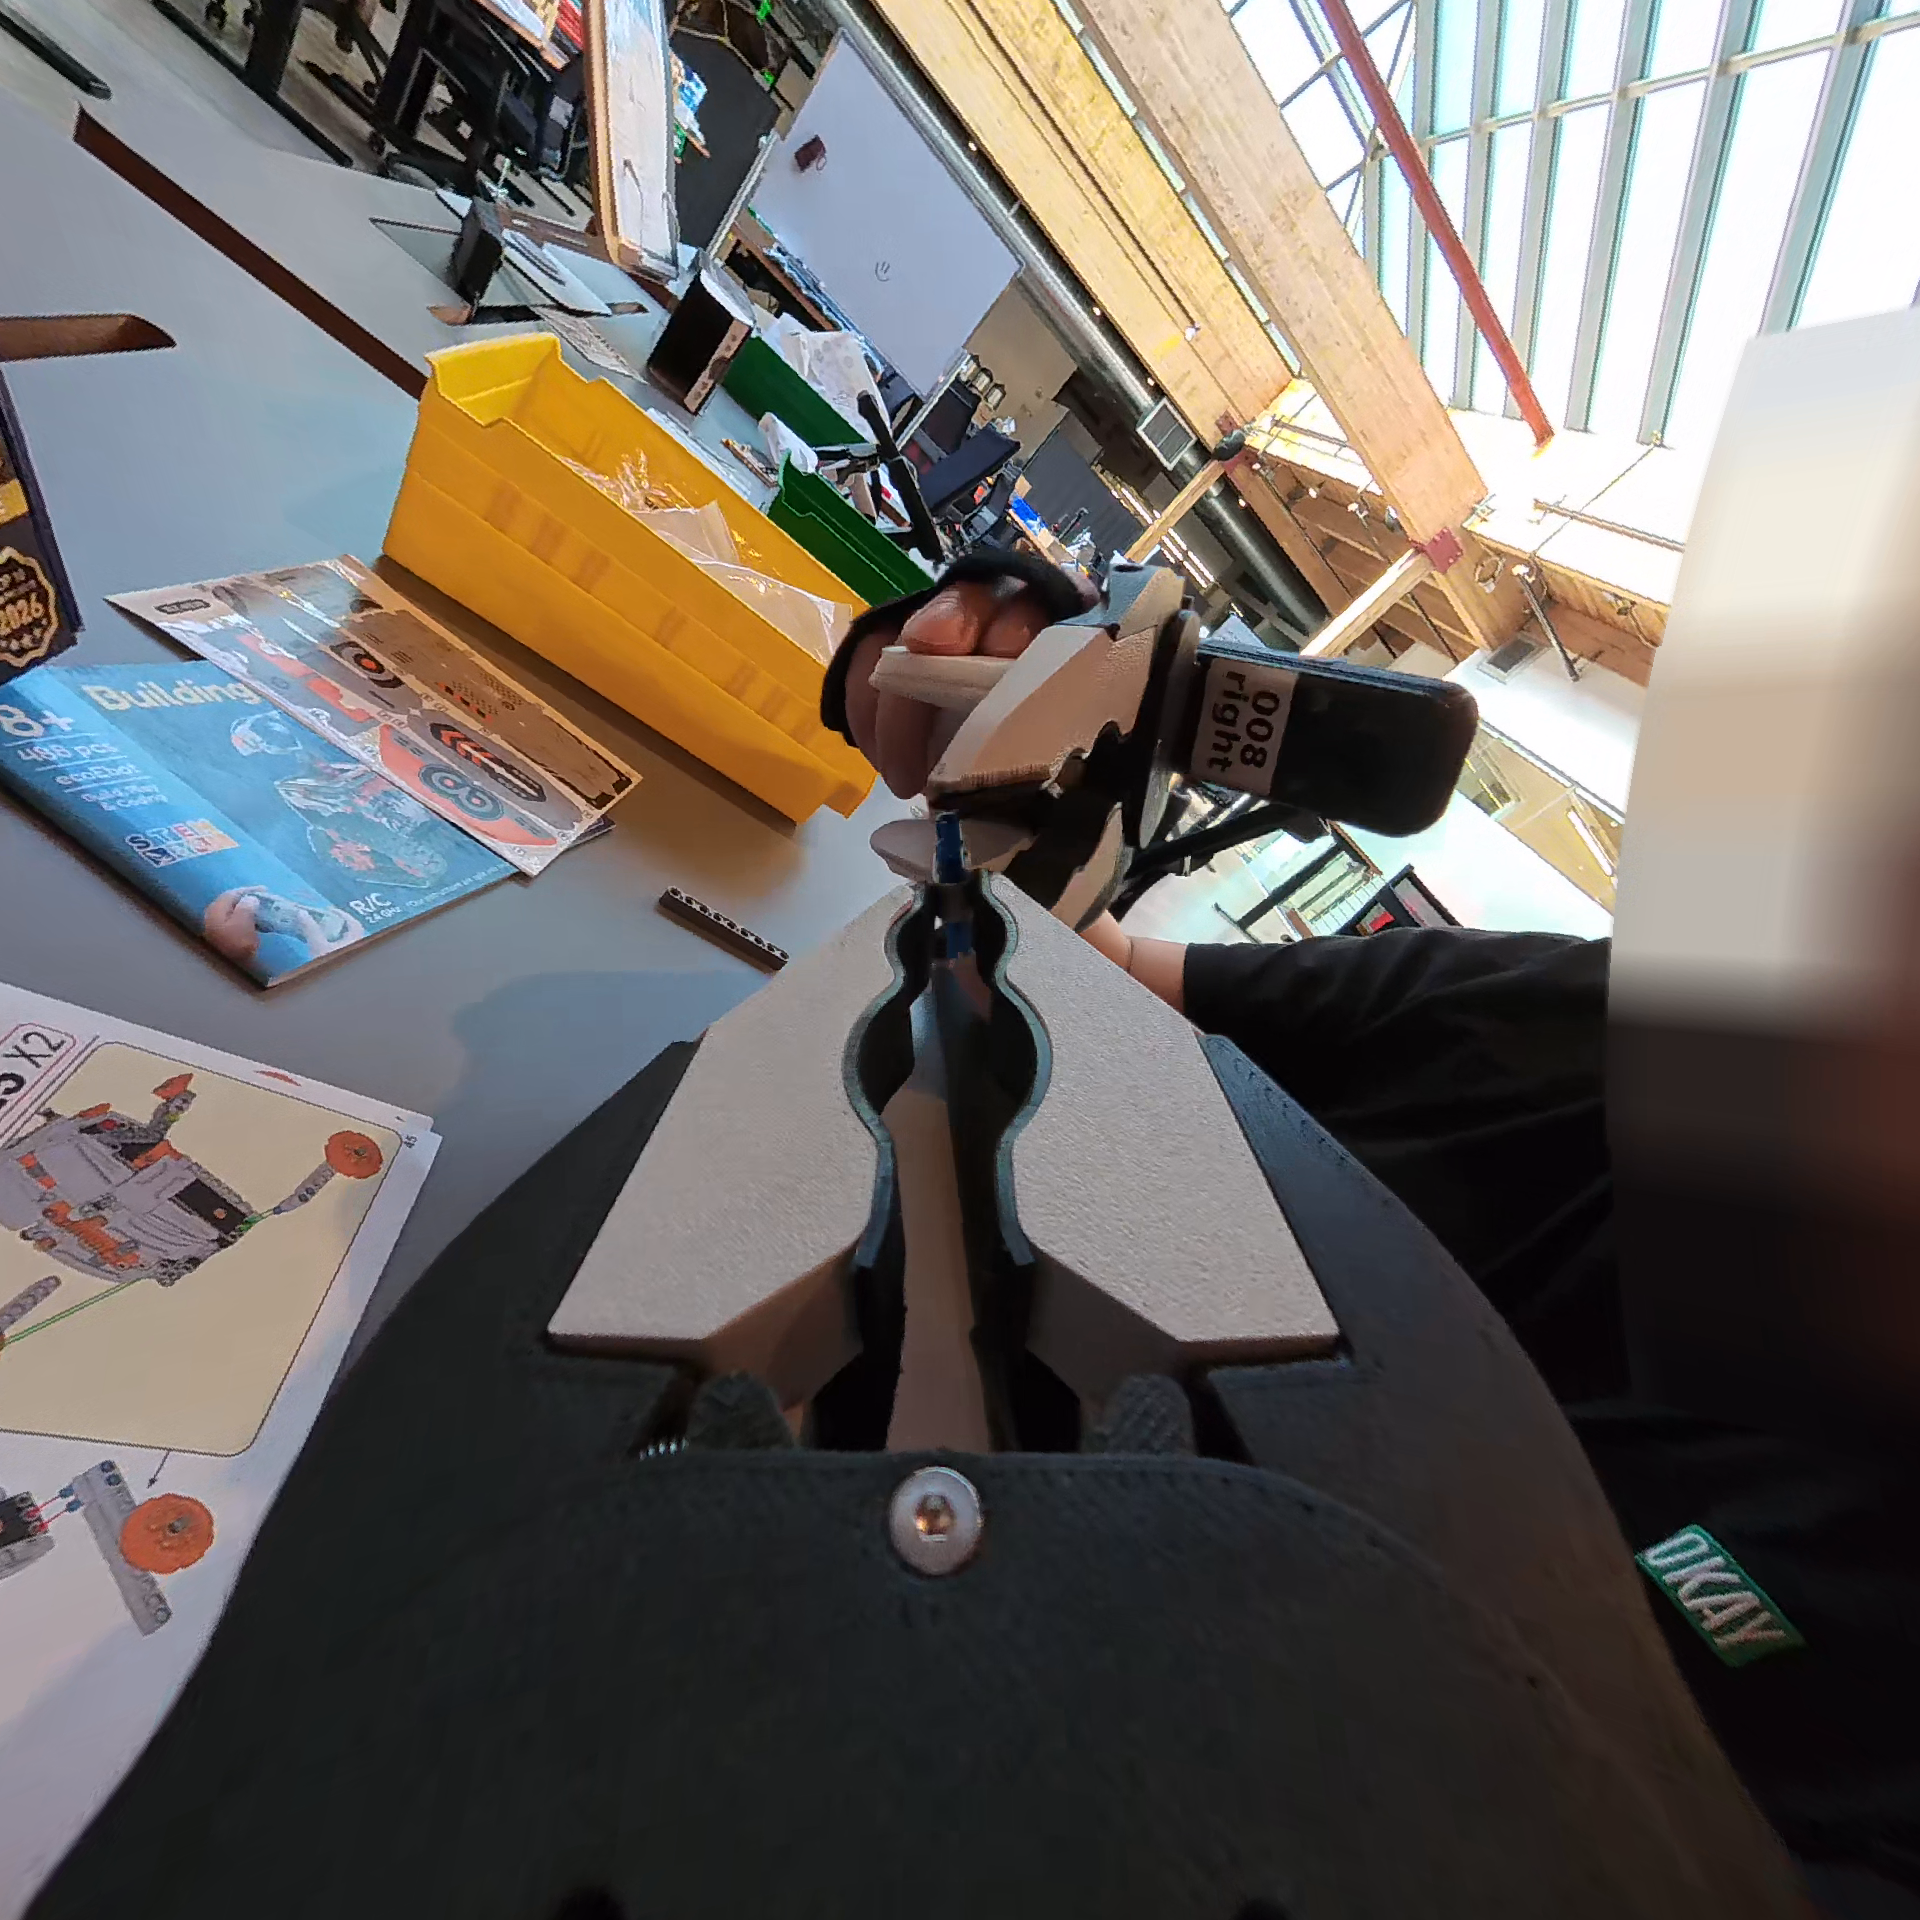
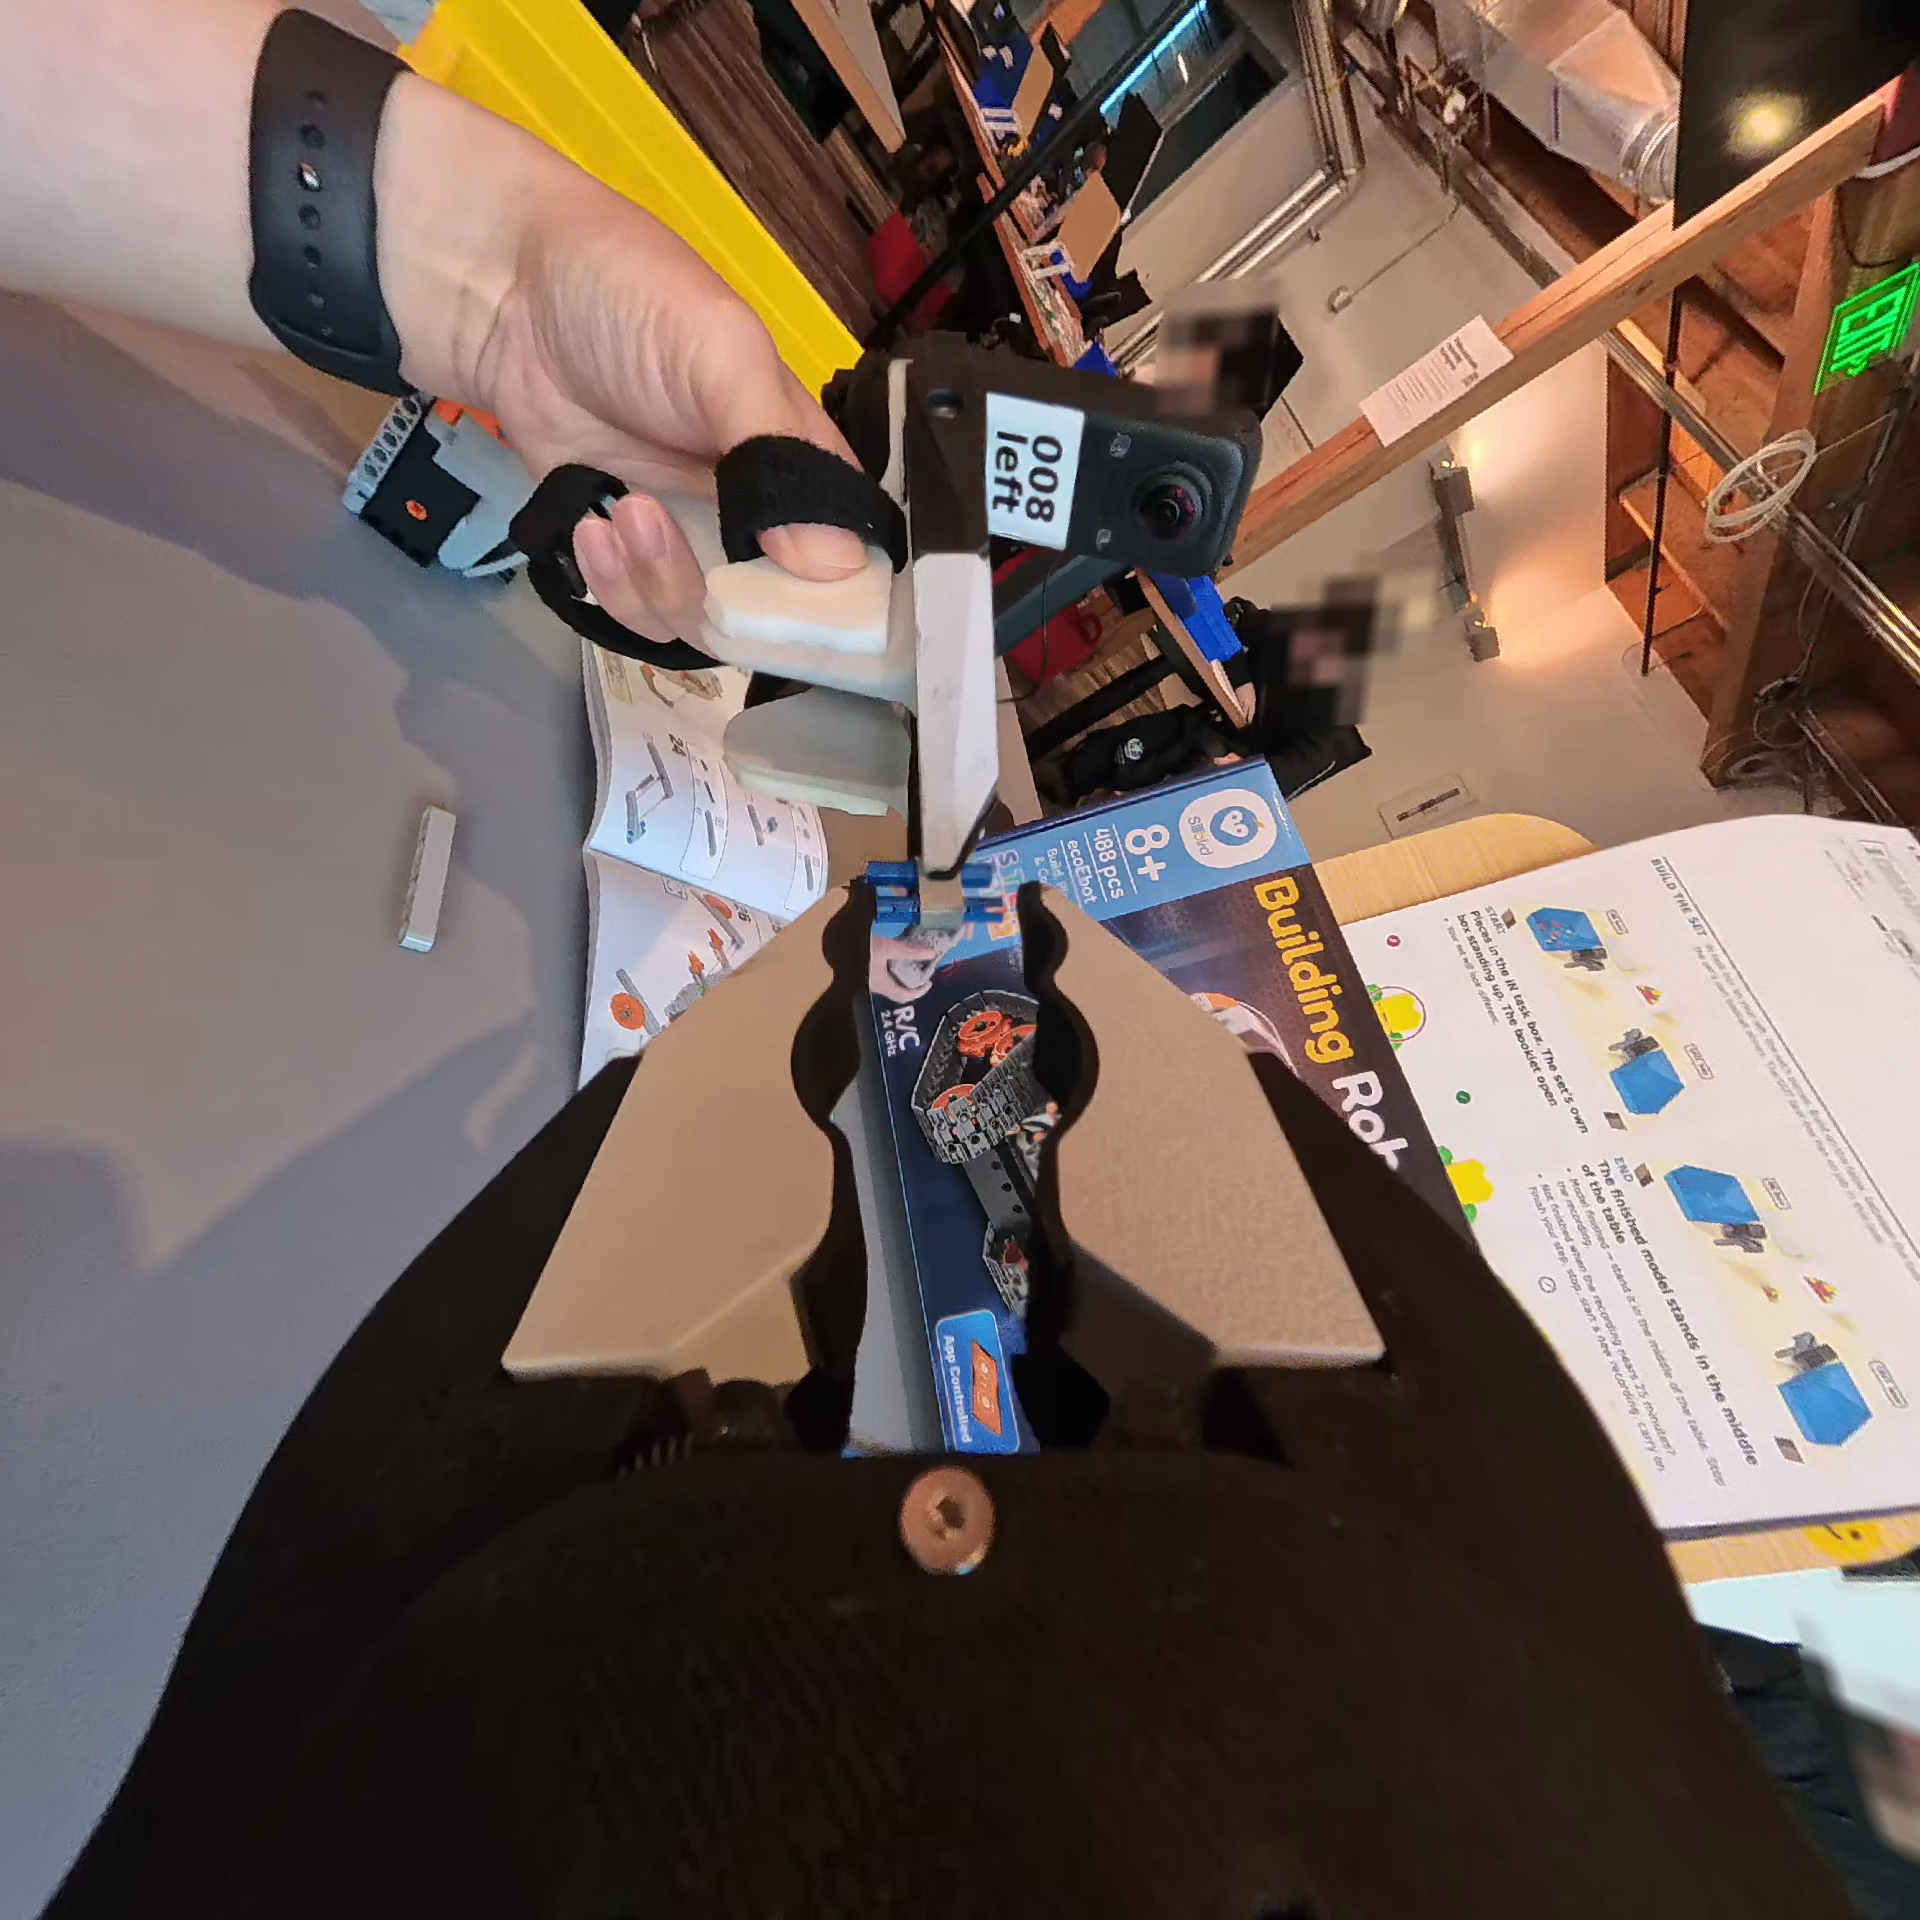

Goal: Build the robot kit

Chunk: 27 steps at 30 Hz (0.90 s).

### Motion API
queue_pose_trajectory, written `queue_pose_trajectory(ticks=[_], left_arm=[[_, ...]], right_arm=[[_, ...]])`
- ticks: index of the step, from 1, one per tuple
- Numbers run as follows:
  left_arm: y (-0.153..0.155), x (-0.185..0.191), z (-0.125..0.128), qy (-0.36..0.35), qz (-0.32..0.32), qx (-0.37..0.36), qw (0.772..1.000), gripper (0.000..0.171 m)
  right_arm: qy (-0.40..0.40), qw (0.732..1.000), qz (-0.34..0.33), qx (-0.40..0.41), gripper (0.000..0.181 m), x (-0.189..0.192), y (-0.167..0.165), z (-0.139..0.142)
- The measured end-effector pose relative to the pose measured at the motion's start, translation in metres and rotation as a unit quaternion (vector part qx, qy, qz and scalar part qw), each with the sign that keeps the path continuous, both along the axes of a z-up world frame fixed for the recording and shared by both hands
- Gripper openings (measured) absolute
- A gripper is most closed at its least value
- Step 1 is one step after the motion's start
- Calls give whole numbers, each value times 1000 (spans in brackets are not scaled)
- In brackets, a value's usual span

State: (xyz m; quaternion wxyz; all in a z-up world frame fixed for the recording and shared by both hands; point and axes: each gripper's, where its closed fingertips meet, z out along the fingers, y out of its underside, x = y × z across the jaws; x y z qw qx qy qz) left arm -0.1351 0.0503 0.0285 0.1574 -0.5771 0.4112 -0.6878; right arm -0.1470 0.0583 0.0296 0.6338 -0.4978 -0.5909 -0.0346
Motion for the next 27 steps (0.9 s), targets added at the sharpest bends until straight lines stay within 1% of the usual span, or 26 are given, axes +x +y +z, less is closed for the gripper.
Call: queue_pose_trajectory(ticks=[3, 5, 8, 10, 11, 19, 22, 27], left_arm=[[2, 0, -3, 7, 5, 4, 1000, 5], [3, 1, -3, 8, 9, 9, 1000, 5], [2, 2, -5, 15, 10, 16, 1000, 5], [1, 3, -5, 17, 10, 21, 1000, 5], [1, 4, -6, 19, 12, 21, 1000, 5], [5, 7, -10, 21, 25, 16, 999, 5], [8, 9, -9, 12, 37, 12, 999, 5], [14, 15, -14, 13, 49, -17, 999, 5]], right_arm=[[-18, 1000, -8, -5, 36, -2, 0, -4], [-20, 999, -6, -24, 38, -4, -1, -7], [-10, 999, -9, -33, 36, -5, -1, -5], [-9, 999, -13, -31, 25, -4, 0, -4], [-13, 999, -14, -35, 23, -4, 1, -6], [-15, 998, -29, -54, 22, 0, 5, -10], [-14, 998, -41, -47, 22, 3, 9, -9], [-10, 997, -53, -61, 22, 9, 15, -14]])
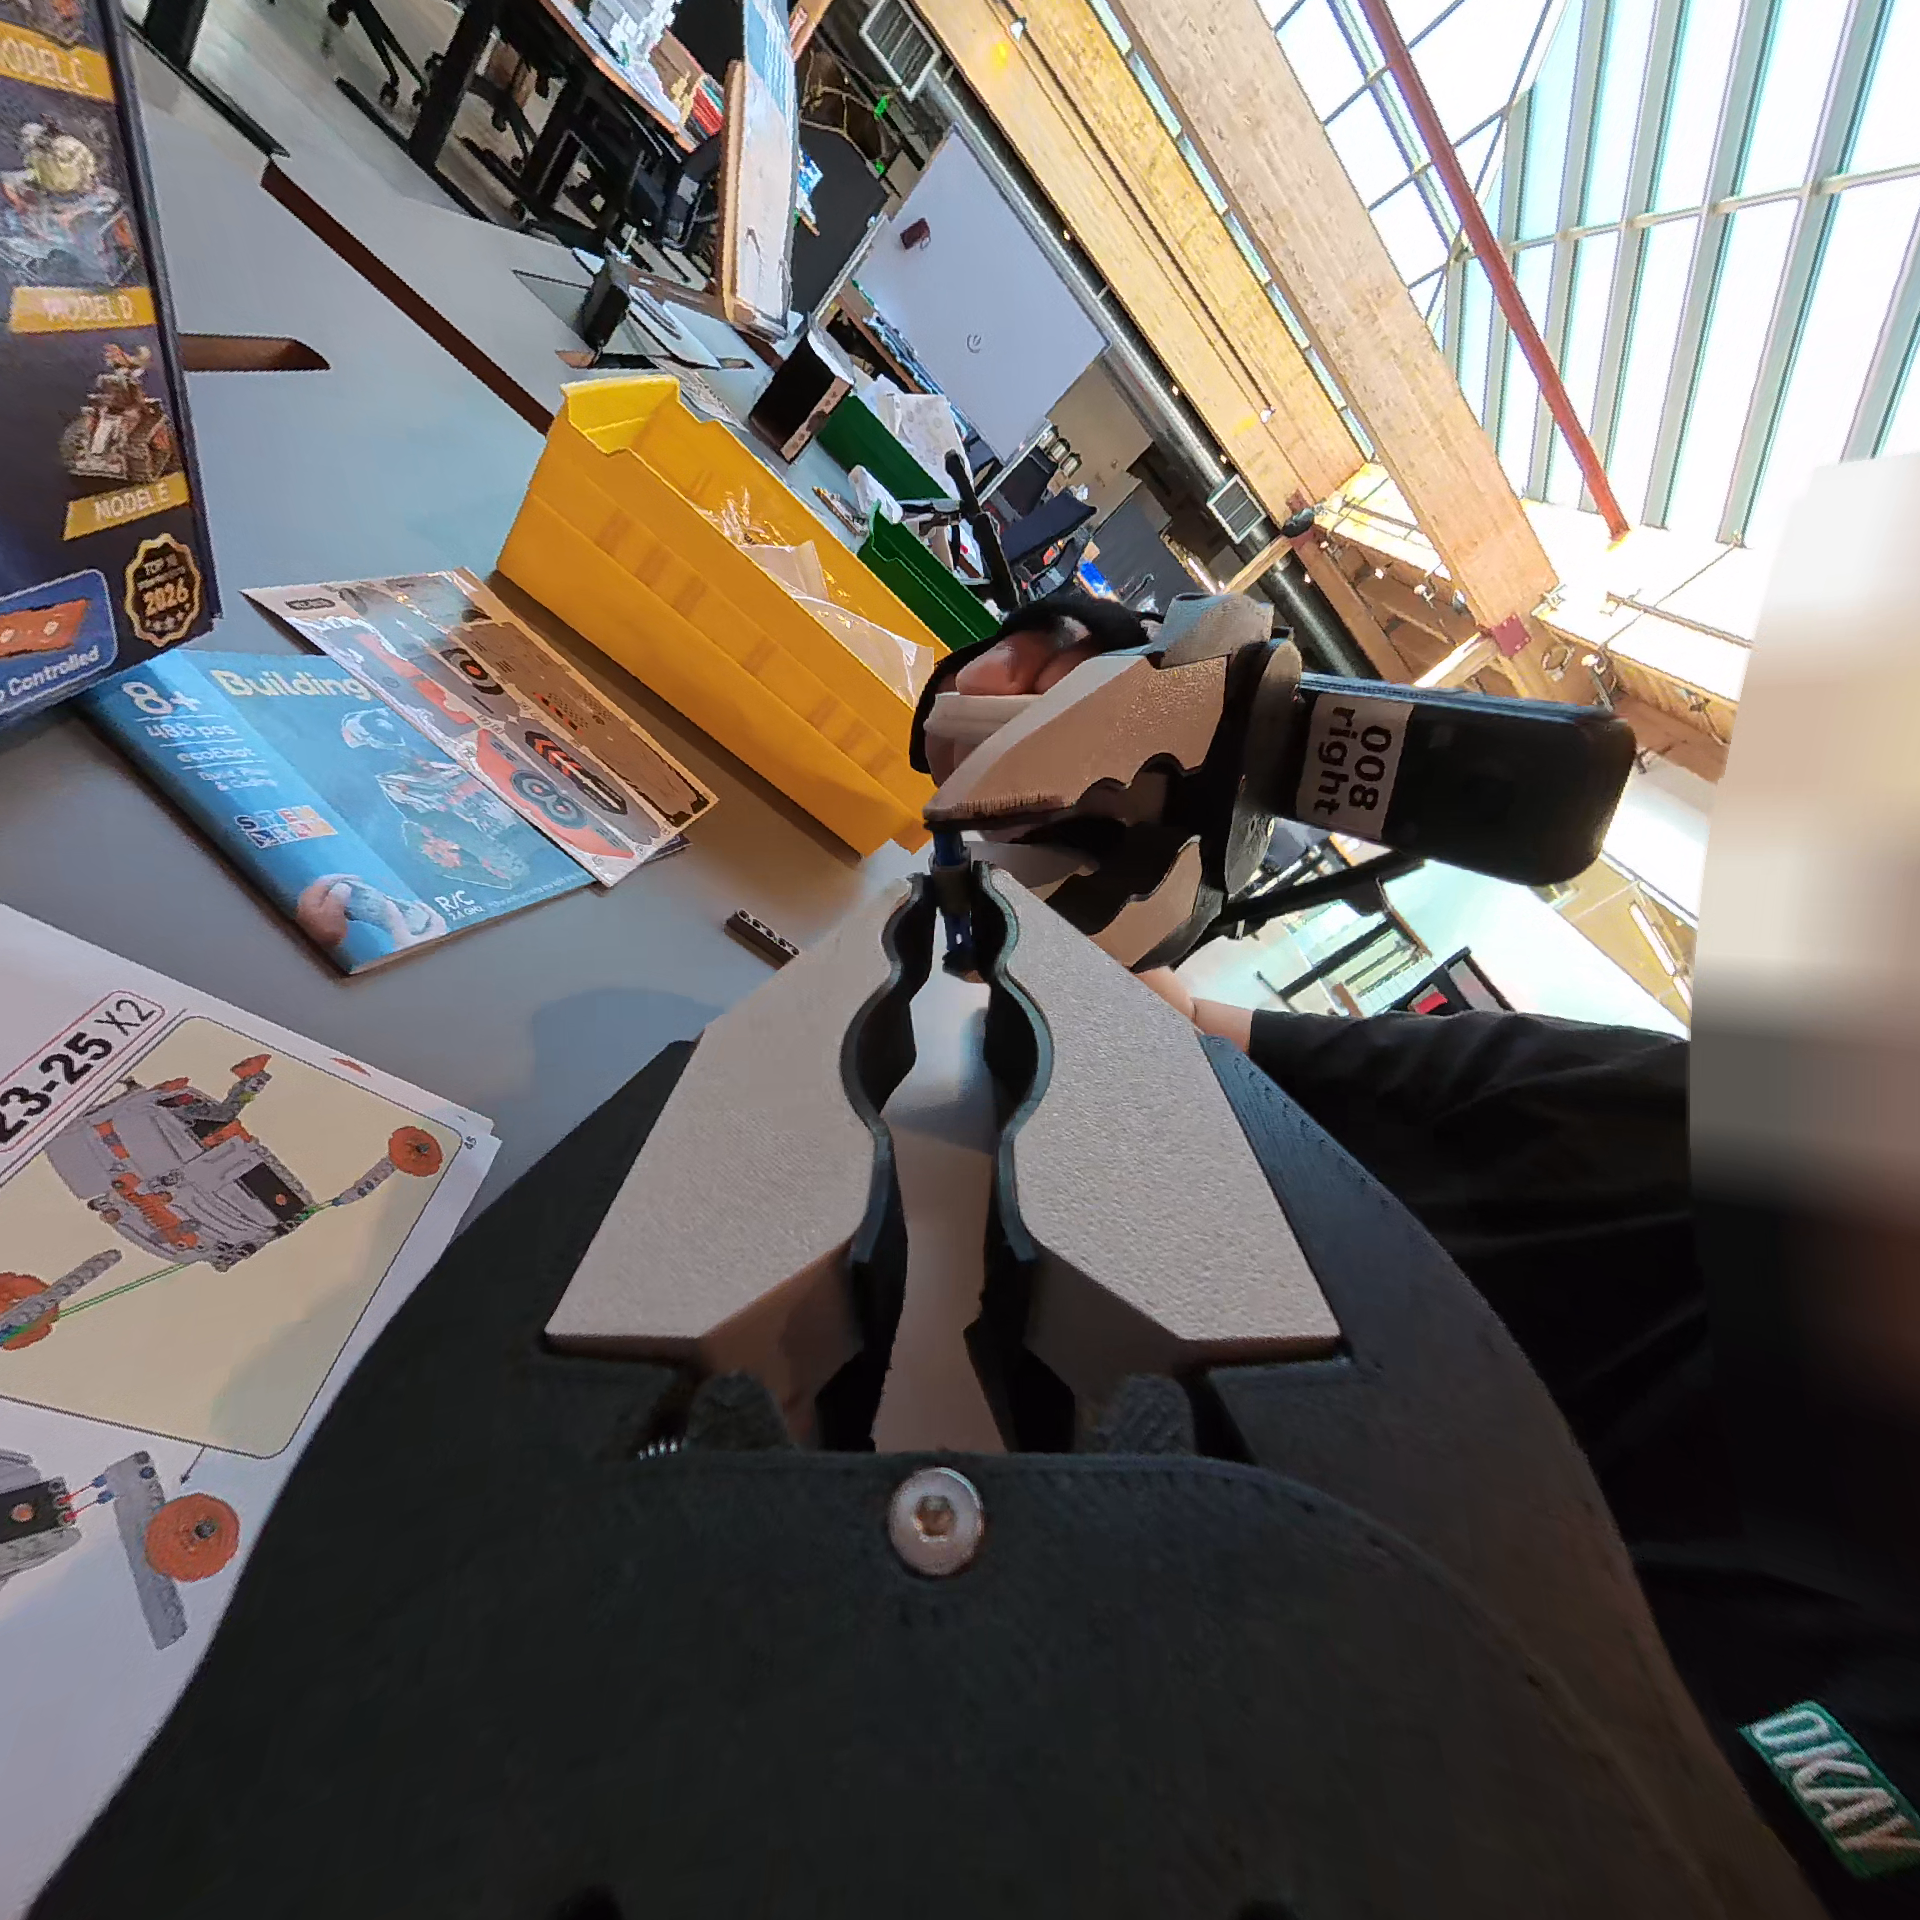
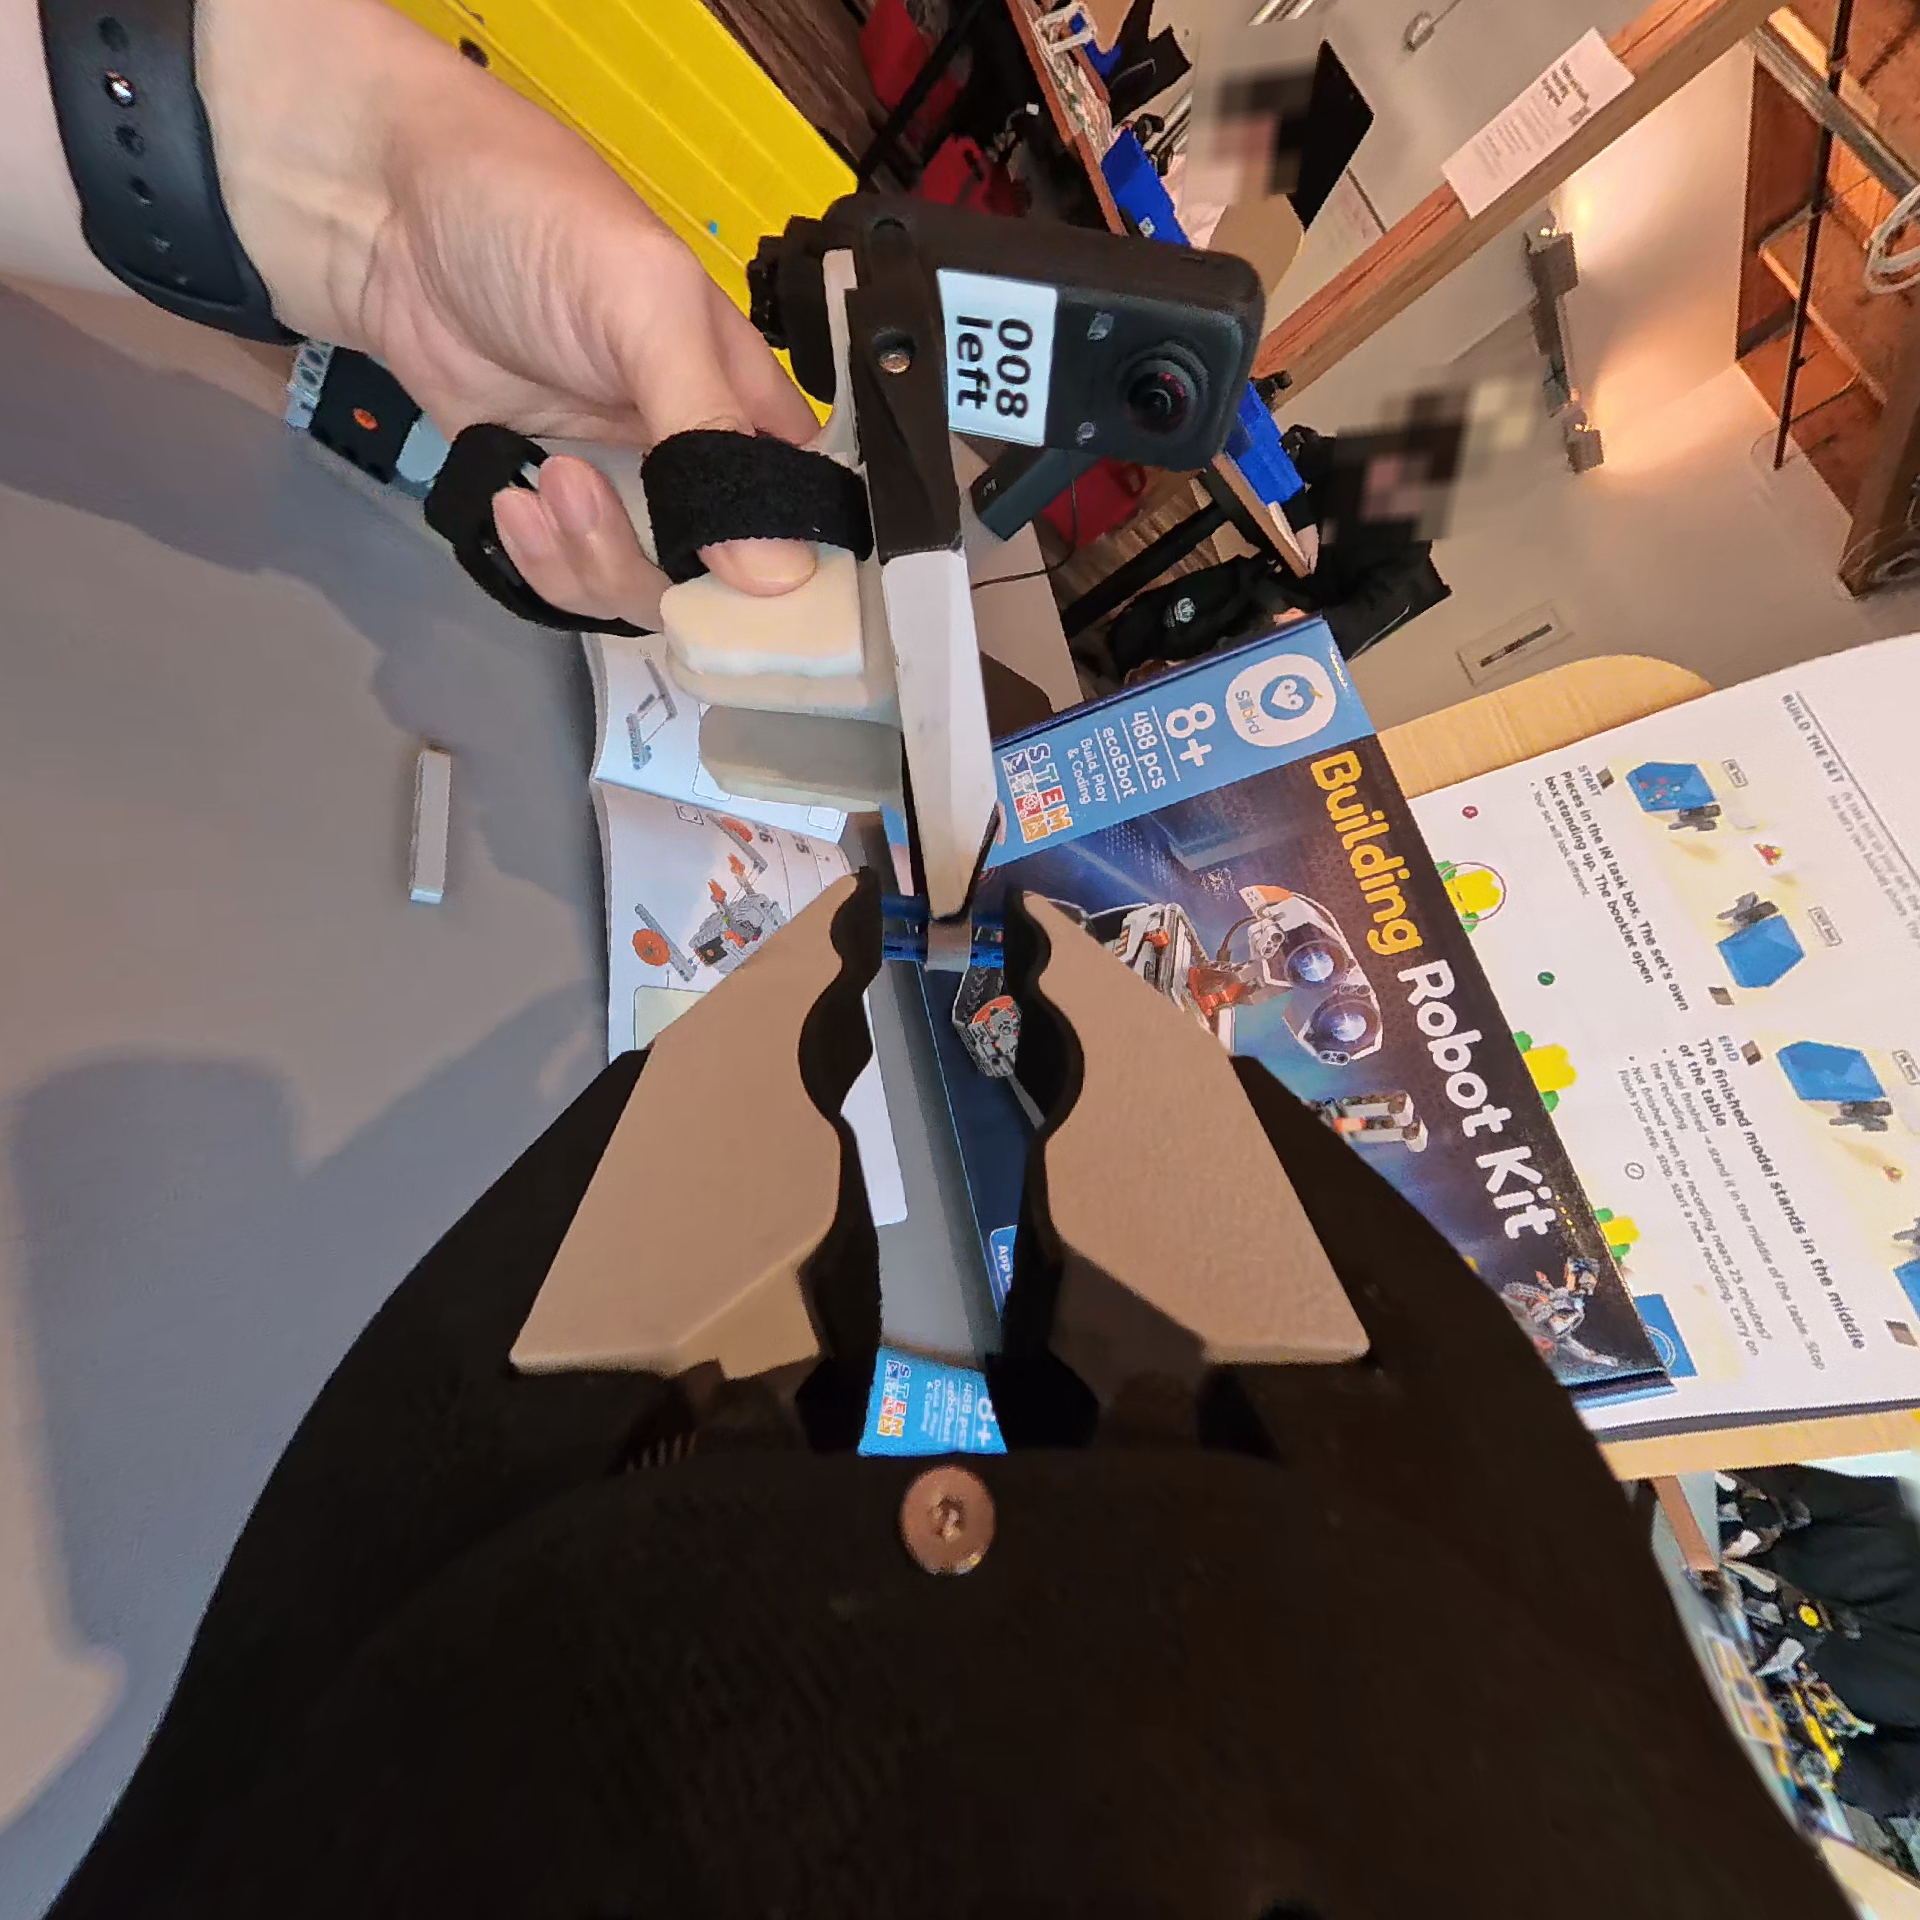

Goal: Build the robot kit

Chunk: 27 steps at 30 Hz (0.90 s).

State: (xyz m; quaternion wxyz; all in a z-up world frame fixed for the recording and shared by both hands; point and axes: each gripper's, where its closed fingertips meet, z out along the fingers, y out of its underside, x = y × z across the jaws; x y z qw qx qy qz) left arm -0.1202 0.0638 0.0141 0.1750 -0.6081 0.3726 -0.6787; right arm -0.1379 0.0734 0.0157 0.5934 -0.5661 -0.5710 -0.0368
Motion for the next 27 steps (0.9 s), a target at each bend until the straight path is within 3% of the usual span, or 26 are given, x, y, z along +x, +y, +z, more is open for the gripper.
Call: queue_pose_trajectory(ticks=[8, 13, 21, 27], left_arm=[[15, 6, 2, -12, 39, -21, 999, 5], [24, 5, 4, -15, 73, -10, 997, 6], [25, 7, 2, -4, 84, -12, 996, 6], [25, 7, 9, -34, 70, -48, 996, 6]], right_arm=[[20, 999, -31, -1, 23, 7, 13, 1], [-17, 998, -51, 39, 17, 10, 13, 5], [-23, 996, -71, 40, 17, 8, 18, 1], [-8, 996, -71, 48, 16, 8, 18, 7]])
